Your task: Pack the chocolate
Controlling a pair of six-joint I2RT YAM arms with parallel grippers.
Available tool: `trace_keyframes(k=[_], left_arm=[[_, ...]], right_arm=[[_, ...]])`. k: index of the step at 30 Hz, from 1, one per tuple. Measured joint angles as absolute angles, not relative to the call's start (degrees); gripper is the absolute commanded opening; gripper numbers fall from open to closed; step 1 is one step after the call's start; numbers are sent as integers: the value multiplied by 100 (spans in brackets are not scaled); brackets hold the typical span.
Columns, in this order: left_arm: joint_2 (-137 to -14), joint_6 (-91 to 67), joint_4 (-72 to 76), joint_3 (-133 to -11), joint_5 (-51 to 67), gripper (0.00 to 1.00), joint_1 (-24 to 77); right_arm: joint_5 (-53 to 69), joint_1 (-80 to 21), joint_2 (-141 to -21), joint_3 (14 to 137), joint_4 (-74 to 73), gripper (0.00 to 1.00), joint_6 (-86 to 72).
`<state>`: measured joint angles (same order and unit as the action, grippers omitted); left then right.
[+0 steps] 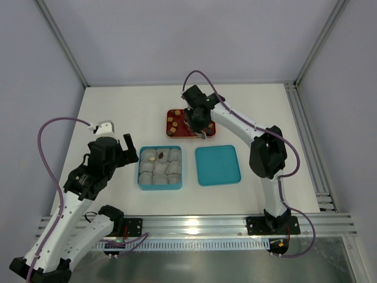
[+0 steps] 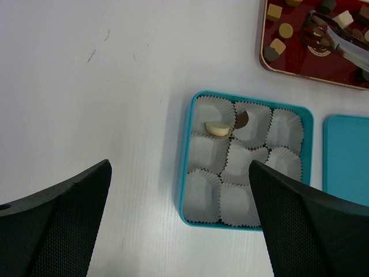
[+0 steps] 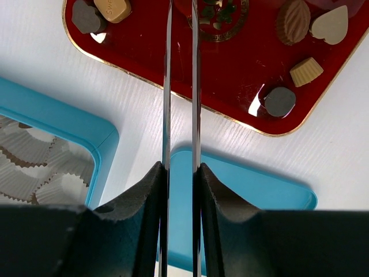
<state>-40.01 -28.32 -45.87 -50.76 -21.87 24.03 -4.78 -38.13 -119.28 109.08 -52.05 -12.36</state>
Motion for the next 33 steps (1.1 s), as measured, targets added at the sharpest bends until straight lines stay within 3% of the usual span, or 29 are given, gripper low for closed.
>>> trace_keyframes(k=[19,33], left_arm=[[-3981,-2832,-4587,-5076,-2187,100,2403],[-3957,-2832,-4587,-5076,-2185,100,2403]], right_arm=[[-303,-3872,-10348,9898,-5238,29,-1393],[-283,-5083,-9144,8956,-5238,29,-1754]])
